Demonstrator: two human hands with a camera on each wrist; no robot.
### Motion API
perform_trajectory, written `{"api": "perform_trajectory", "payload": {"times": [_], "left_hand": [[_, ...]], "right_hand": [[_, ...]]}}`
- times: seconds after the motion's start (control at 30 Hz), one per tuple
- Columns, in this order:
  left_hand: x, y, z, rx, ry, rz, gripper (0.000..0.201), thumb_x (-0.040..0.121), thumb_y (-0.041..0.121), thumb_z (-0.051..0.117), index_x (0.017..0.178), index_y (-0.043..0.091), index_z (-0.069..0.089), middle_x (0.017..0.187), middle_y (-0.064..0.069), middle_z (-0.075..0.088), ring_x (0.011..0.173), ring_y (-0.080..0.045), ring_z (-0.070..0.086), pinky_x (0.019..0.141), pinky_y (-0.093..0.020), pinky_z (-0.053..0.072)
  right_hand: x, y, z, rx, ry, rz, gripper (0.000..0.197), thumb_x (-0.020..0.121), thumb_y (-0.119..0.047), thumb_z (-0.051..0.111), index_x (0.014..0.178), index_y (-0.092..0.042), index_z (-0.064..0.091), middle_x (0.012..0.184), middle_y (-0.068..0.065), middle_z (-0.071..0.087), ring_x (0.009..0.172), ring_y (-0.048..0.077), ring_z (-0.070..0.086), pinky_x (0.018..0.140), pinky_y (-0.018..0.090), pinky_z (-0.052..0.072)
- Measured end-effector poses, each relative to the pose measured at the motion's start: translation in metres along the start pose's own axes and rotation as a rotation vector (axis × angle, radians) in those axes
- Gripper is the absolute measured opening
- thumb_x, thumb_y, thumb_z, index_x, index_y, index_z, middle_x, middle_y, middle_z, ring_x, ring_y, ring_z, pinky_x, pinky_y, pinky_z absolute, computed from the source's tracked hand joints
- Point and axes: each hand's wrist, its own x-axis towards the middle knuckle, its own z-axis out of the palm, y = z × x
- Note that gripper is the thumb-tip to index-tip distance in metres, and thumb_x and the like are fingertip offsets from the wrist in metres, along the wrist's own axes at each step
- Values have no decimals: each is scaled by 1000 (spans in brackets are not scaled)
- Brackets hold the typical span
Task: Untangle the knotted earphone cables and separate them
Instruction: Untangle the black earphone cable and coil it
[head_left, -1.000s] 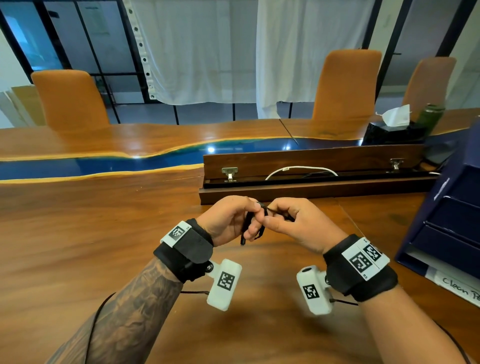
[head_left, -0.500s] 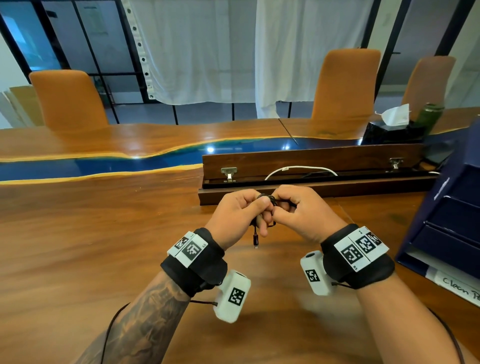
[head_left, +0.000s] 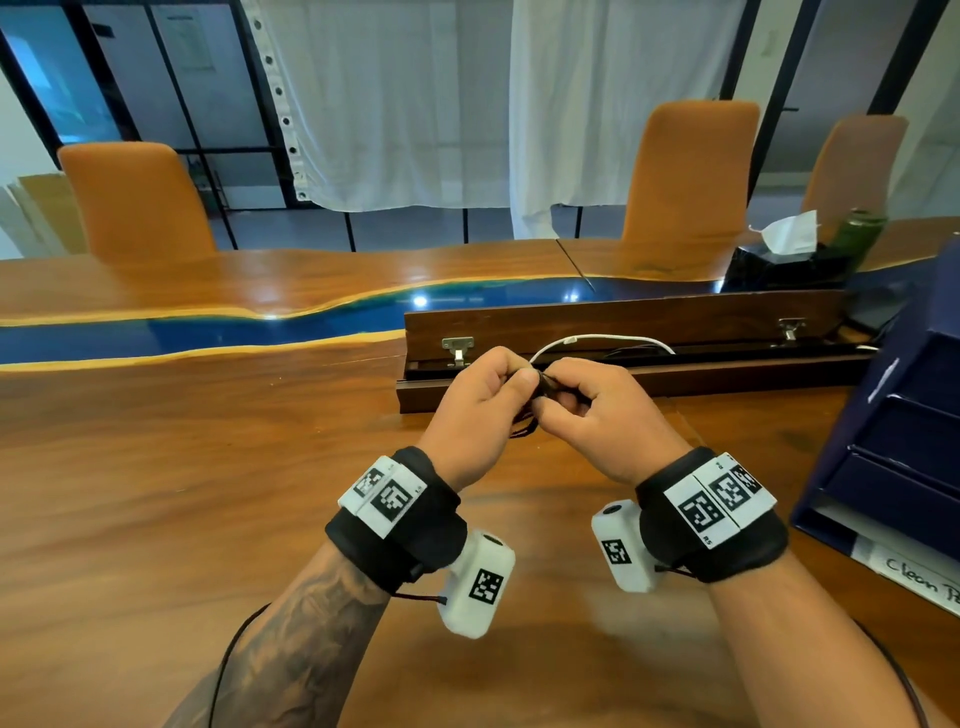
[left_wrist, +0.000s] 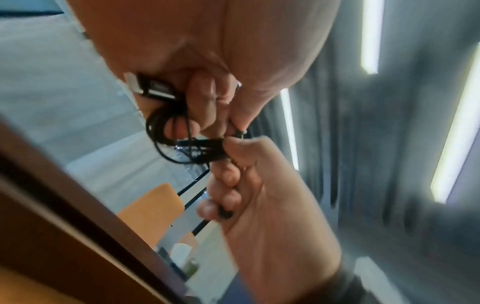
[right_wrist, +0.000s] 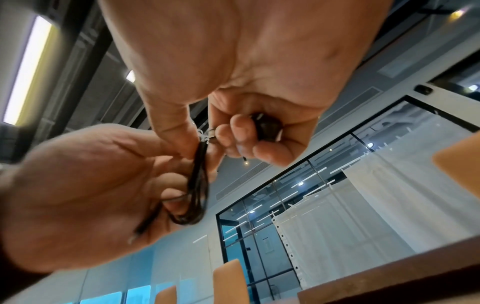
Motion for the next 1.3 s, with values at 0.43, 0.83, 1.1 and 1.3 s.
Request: {"api": "perform_trajectory", "payload": {"times": [0.43,0.83,1.1,1.3], "left_hand": [[3,-15,-22,-194,-138,-34,15,98,16,58,93,4,67,69,-4,60,70,-18,60,75,-29,53],[8,-25,-23,-198,-124,-87,25,105,29,41,91,11,52,66,9,40,59,-8,34,60,-20,35],[7,-19,-16,-350,-136,-138,21,109,19,37,92,12,49,66,6,37,58,-10,33,59,-22,34],[9,-22,-7,-229,-32,-151,21,109,21,40,92,17,53,64,10,51,60,-10,43,63,-33,44]], "right_hand": [[1,-4,-6,-3,-142,84,23,91,-19,68,69,-21,59,55,-14,45,53,3,40,54,16,35],[-1,12,1,-188,-122,55,14,102,-22,56,106,-27,68,104,-9,52,100,8,48,86,23,41],[-4,13,18,337,174,265,16,99,-10,61,105,-18,74,83,0,76,76,7,70,72,18,54],[-7,9,25,631,178,374,16,98,-5,60,103,-9,75,87,10,78,76,18,72,75,31,61]]}}
